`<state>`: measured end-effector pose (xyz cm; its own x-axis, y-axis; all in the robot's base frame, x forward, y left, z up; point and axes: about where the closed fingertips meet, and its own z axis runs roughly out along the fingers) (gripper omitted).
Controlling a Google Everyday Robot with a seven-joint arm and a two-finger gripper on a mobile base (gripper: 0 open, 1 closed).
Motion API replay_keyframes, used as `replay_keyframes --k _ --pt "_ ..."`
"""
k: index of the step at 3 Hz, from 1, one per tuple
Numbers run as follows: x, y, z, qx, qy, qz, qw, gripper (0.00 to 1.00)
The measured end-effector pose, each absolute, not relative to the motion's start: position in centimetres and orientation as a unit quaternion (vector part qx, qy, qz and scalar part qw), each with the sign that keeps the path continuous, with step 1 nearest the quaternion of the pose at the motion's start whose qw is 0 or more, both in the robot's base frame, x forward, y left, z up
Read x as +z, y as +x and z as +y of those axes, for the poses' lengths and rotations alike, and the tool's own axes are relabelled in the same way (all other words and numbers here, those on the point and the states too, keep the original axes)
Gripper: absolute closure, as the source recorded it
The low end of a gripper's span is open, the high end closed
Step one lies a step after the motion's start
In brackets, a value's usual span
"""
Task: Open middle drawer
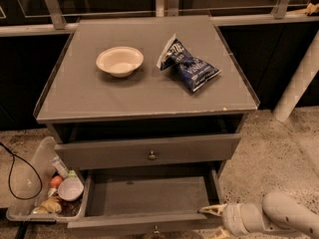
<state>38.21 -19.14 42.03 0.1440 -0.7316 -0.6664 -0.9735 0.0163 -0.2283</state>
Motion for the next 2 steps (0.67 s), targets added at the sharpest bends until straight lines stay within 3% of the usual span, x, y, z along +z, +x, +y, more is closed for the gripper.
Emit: replay_keyframes --k 1,2 --pt "42.2 38.2 -19.1 0.18 -0.678 0.629 0.336 0.0" --pt "41.0 35.4 -19.9 0.198 -0.679 0.621 0.337 0.17"
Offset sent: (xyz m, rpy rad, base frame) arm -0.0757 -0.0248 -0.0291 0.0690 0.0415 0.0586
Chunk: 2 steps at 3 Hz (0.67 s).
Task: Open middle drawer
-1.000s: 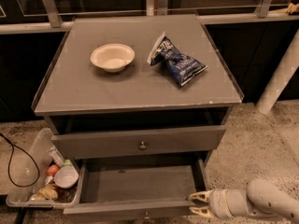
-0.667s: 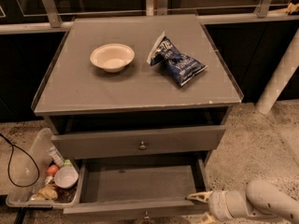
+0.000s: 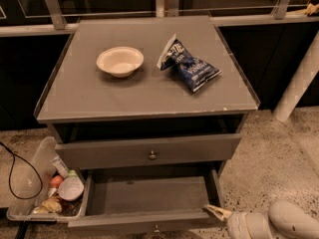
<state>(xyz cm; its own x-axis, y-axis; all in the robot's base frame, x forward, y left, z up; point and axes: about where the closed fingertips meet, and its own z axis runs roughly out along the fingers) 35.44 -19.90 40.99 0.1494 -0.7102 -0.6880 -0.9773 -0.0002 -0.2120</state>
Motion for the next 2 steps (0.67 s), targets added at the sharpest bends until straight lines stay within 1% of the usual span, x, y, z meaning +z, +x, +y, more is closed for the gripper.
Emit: replay_keyframes --k 1,2 --pt "39.73 32.68 -20.87 0.217 -0.677 0.617 0.336 0.4" --pt "39.78 32.76 -20.68 0.219 -0.677 0.616 0.336 0.63"
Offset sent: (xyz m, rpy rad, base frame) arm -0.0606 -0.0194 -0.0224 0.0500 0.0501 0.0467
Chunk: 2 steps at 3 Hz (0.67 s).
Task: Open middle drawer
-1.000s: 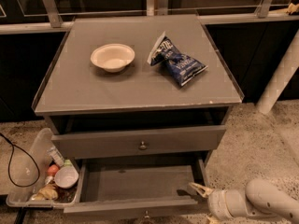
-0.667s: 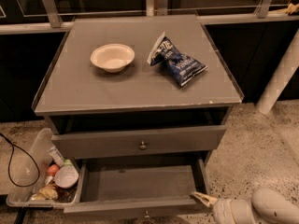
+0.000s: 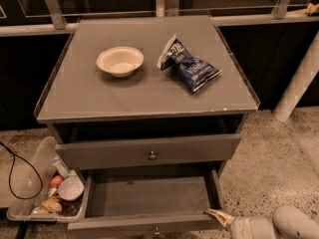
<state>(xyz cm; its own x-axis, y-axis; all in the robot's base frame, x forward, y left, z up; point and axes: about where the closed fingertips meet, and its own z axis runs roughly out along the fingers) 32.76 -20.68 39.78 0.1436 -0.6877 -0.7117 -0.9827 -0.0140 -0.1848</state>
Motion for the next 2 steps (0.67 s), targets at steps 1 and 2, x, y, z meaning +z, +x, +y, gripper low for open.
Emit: replay_keyframes --k 1,2 --pt "39.78 32.76 -20.68 0.219 -0.677 0.616 0.336 0.59" --pt "39.78 32.76 -20.67 0.219 -0.677 0.616 0.336 0.36"
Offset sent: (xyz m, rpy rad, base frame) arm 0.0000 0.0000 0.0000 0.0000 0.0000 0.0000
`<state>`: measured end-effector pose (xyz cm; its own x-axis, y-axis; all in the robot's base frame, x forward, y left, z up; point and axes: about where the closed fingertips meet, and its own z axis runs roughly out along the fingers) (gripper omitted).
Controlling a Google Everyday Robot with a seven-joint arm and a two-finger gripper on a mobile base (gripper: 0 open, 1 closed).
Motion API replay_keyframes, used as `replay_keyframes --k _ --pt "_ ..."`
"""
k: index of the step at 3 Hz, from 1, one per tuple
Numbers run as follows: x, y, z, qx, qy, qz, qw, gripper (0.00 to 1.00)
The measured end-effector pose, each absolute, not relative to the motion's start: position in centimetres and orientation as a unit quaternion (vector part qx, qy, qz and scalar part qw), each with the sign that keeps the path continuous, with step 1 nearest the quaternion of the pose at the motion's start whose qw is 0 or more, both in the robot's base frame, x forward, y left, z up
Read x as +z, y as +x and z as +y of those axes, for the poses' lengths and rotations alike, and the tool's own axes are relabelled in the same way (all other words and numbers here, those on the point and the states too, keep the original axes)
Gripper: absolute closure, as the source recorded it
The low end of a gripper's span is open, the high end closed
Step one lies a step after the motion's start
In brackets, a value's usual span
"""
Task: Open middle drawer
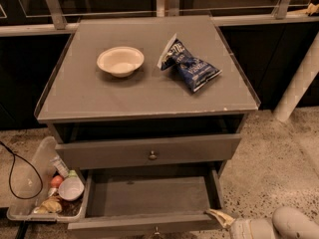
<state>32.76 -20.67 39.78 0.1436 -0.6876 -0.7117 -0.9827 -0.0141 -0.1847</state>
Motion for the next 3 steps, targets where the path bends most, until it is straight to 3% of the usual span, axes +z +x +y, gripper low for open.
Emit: replay_keyframes --k 1,2,3 --pt "39.78 32.76 -20.67 0.22 -0.677 0.616 0.336 0.12" --pt "39.77 32.75 -20.67 0.22 -0.677 0.616 0.336 0.0" --pt "39.77 32.75 -20.67 0.22 -0.677 0.616 0.336 0.0"
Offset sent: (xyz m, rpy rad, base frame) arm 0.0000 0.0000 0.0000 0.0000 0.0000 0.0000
